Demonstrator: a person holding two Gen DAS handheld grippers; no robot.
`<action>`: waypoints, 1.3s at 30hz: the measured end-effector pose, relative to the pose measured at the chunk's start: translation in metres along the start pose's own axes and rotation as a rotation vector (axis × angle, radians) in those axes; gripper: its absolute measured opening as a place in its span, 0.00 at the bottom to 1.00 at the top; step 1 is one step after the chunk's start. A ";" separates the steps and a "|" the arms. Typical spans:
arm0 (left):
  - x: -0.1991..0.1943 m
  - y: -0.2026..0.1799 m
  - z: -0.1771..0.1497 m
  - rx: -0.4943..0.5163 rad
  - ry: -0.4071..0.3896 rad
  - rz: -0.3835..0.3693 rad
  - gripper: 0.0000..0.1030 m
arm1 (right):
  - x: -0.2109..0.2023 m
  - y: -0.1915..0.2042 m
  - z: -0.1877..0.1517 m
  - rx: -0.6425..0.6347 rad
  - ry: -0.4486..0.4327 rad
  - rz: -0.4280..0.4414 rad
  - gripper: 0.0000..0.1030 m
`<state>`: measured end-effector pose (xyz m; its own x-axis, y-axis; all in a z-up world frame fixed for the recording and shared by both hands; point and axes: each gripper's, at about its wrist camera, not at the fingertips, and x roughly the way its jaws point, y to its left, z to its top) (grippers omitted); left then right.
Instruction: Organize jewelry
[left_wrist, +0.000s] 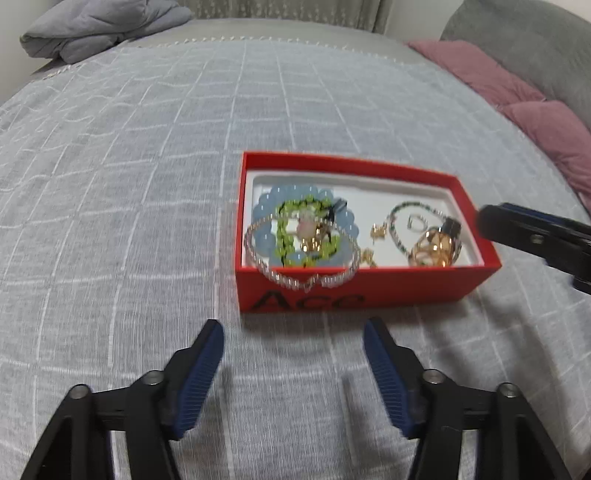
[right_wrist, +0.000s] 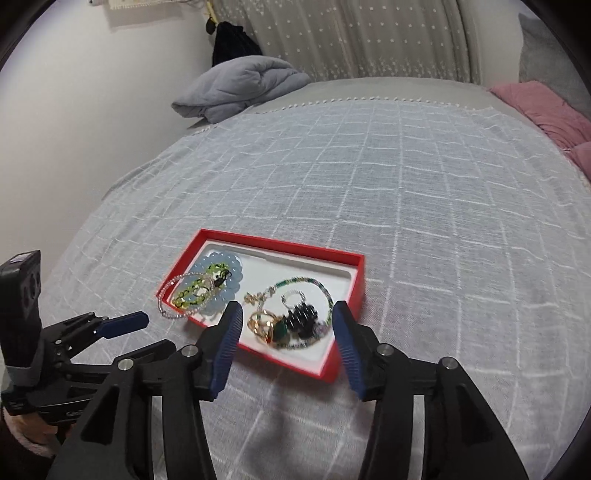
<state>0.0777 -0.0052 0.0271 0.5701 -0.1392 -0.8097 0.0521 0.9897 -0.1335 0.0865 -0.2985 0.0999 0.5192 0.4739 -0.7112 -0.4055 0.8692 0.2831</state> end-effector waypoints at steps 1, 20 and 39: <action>-0.001 -0.001 -0.001 -0.002 0.003 0.008 0.75 | -0.005 0.001 -0.004 0.002 0.000 -0.014 0.55; -0.022 -0.018 -0.025 -0.031 0.023 0.167 0.99 | -0.028 0.007 -0.057 0.076 0.078 -0.280 0.95; -0.011 -0.013 -0.052 -0.071 0.006 0.206 0.99 | -0.001 0.017 -0.069 0.019 0.088 -0.332 0.95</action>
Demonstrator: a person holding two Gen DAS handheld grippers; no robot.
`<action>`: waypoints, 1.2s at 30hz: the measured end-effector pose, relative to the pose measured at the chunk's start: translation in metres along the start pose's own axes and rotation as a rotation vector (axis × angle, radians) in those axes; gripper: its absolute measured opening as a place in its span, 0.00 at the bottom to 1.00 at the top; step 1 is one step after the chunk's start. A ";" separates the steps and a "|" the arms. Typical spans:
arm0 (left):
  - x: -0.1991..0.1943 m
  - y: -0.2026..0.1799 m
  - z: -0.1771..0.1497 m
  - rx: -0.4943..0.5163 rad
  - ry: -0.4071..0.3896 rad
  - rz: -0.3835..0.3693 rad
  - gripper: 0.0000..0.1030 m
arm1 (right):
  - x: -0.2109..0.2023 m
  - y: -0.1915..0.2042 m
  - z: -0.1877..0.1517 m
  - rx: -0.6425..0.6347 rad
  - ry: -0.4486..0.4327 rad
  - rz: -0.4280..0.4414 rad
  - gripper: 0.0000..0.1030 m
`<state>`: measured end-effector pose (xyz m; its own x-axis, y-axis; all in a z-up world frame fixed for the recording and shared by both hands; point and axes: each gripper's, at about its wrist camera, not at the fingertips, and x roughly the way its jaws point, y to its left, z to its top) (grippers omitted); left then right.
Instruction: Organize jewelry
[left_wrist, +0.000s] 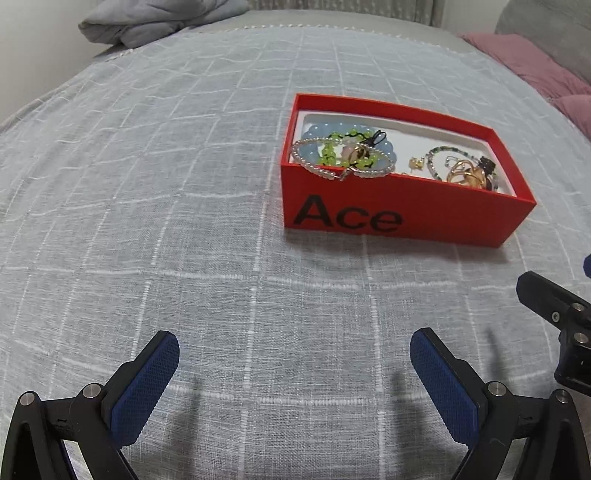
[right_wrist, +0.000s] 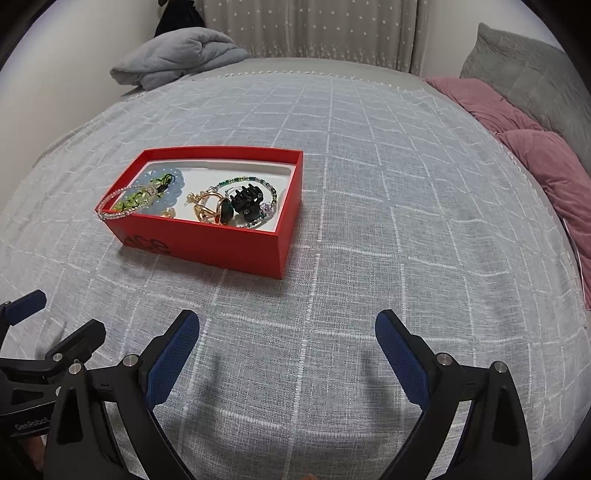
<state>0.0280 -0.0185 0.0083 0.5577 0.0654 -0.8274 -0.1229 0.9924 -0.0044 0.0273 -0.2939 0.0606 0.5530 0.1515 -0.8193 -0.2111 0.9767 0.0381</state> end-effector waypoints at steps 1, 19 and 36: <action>0.001 0.001 0.000 -0.005 0.001 0.001 0.99 | 0.002 0.000 -0.001 0.003 0.005 0.001 0.95; 0.001 0.001 -0.003 -0.005 -0.003 0.008 0.99 | 0.008 0.006 -0.009 -0.010 0.026 0.008 0.95; 0.001 -0.002 -0.004 0.010 0.001 0.012 0.99 | 0.008 0.001 -0.010 -0.007 0.029 0.005 0.95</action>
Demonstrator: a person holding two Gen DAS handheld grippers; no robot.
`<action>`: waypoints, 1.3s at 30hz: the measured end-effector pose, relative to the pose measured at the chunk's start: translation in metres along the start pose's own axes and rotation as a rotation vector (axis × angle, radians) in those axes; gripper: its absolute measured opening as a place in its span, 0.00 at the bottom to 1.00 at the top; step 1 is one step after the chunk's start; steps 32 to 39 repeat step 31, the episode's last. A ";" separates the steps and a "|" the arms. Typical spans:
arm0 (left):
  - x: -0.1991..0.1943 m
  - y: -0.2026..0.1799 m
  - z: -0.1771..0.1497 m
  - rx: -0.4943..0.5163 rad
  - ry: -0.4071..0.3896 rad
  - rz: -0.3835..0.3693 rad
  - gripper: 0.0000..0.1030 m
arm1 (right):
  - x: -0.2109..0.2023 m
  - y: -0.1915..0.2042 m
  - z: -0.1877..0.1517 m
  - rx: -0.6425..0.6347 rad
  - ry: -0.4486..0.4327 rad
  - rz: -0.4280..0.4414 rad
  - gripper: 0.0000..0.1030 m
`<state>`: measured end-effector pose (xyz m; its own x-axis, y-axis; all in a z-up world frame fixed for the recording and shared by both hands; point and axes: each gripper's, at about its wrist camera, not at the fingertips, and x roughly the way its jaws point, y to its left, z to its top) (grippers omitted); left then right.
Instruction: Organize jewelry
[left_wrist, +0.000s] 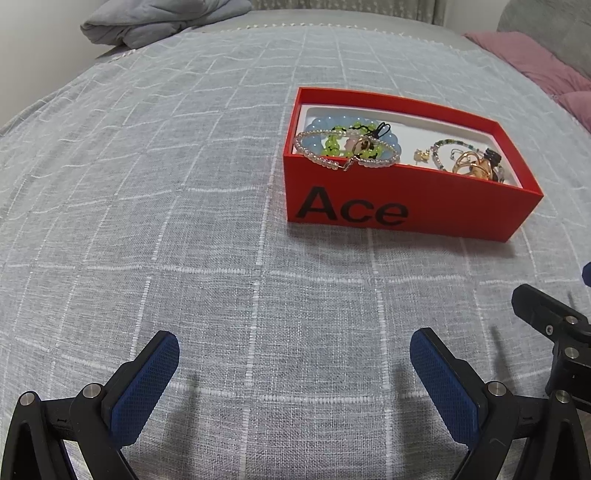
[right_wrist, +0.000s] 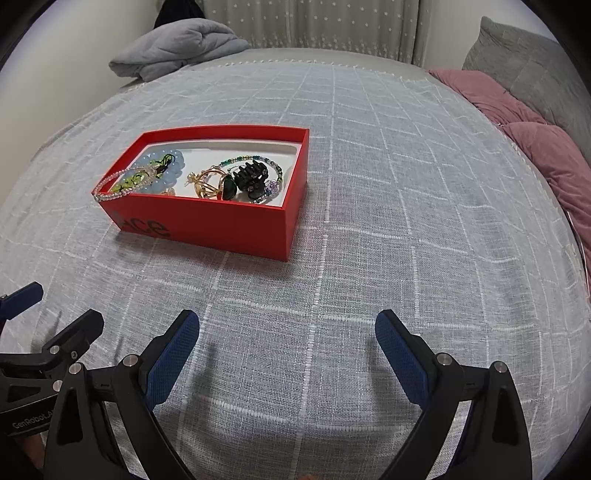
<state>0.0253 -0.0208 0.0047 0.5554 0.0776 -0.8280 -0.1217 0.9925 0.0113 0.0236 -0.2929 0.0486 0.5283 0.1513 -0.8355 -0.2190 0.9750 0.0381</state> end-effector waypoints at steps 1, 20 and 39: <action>0.000 0.000 0.000 0.000 0.001 -0.001 0.99 | 0.000 0.001 0.000 0.000 -0.001 -0.001 0.95; 0.007 0.003 0.000 -0.010 0.033 -0.008 0.99 | -0.003 0.002 0.000 -0.004 -0.005 0.001 0.95; 0.010 0.003 -0.007 -0.004 0.031 -0.008 0.99 | -0.001 0.008 -0.004 -0.010 0.006 -0.001 0.95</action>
